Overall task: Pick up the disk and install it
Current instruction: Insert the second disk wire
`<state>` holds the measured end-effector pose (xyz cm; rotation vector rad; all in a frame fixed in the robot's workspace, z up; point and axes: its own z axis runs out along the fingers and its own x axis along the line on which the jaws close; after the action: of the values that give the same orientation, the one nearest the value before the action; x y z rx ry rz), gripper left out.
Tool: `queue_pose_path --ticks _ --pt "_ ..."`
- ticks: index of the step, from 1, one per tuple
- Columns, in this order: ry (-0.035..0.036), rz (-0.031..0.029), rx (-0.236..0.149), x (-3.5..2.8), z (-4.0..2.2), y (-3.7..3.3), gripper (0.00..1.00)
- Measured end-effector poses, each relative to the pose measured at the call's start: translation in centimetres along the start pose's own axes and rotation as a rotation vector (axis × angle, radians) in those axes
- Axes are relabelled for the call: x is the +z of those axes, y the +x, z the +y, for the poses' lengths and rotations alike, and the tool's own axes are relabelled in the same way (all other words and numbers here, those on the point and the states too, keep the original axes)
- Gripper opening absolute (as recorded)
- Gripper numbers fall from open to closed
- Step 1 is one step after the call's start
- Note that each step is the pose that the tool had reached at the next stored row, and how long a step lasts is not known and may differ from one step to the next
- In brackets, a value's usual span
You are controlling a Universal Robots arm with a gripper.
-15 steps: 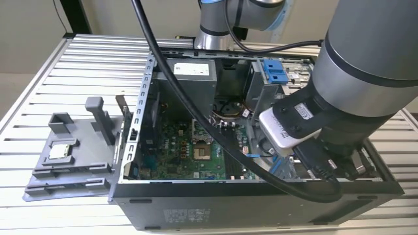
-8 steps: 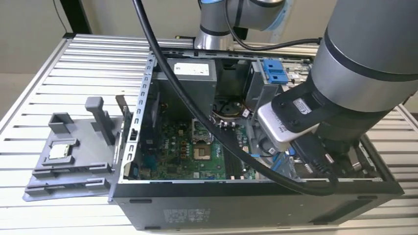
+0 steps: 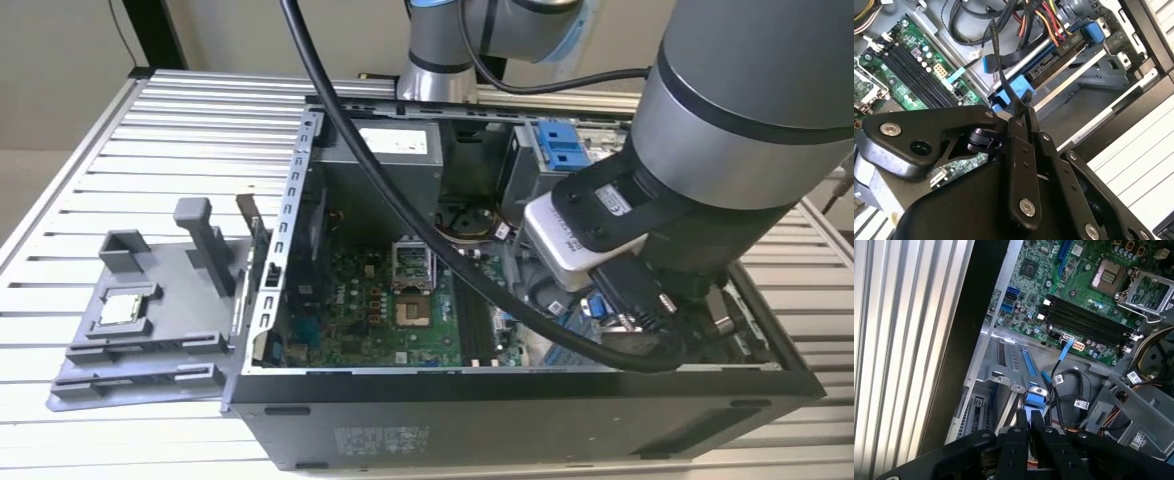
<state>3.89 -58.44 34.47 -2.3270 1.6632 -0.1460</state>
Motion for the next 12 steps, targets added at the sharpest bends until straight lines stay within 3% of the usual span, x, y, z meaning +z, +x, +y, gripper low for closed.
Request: queue_pose_path --ticks 8,12 --pt "-0.0028 0.0005 0.006 -0.11 -0.16 -0.21 0.00" --pt "-0.0016 0.0049 0.021 -0.05 -0.31 -0.32 0.00"
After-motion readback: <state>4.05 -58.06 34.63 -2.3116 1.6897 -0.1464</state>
